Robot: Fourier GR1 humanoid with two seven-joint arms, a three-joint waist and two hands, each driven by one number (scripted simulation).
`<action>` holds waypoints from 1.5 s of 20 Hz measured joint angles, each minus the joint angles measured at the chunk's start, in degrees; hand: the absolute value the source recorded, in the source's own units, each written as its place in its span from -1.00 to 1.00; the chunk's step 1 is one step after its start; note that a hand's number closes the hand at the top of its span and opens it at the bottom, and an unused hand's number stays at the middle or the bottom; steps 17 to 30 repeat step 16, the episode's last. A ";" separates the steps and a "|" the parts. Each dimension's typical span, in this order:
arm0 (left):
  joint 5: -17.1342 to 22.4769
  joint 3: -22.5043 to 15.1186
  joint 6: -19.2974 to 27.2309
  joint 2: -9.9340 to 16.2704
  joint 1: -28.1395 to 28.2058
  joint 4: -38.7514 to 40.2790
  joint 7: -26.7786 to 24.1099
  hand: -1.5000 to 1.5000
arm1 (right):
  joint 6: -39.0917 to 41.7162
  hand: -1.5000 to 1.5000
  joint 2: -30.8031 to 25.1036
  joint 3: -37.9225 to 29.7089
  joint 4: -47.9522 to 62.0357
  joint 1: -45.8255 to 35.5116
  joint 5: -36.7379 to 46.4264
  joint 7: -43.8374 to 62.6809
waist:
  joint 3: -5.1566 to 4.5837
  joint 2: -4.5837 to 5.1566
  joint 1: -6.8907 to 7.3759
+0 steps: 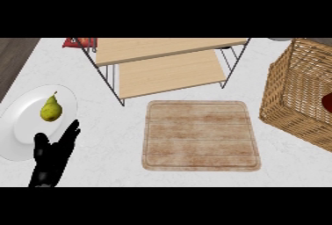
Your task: Pick the can from the cutting board and place it in the basket
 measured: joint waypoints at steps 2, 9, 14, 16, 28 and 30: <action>-0.07 0.08 -0.23 -0.23 0.33 -0.16 -0.68 0.00 | -0.62 -1.00 -0.75 -0.71 0.84 0.74 -0.66 -1.89 | 0.06 -0.06 0.01; -0.69 0.48 -0.24 -0.53 0.75 -0.75 -0.49 0.00 | -1.79 -1.00 -2.79 -4.56 -0.17 0.89 -4.84 -2.42 | 0.03 -0.15 -0.06; -1.13 0.71 0.03 -1.00 1.05 -0.77 -0.69 0.00 | -2.13 -1.00 -4.07 -9.34 -2.62 3.15 -8.18 -0.02 | -0.04 -0.19 -0.44; -1.49 0.56 0.36 -1.17 1.35 -1.38 -0.04 0.00 | -0.61 -1.00 -5.33 -11.92 -3.95 5.58 -9.95 0.51 | -0.08 -0.23 -0.73; -1.49 0.56 0.36 -1.17 1.35 -1.38 -0.04 0.00 | -0.61 -1.00 -5.33 -11.92 -3.95 5.58 -9.95 0.51 | -0.08 -0.23 -0.73; -1.49 0.56 0.36 -1.17 1.35 -1.38 -0.04 0.00 | -0.61 -1.00 -5.33 -11.92 -3.95 5.58 -9.95 0.51 | -0.08 -0.23 -0.73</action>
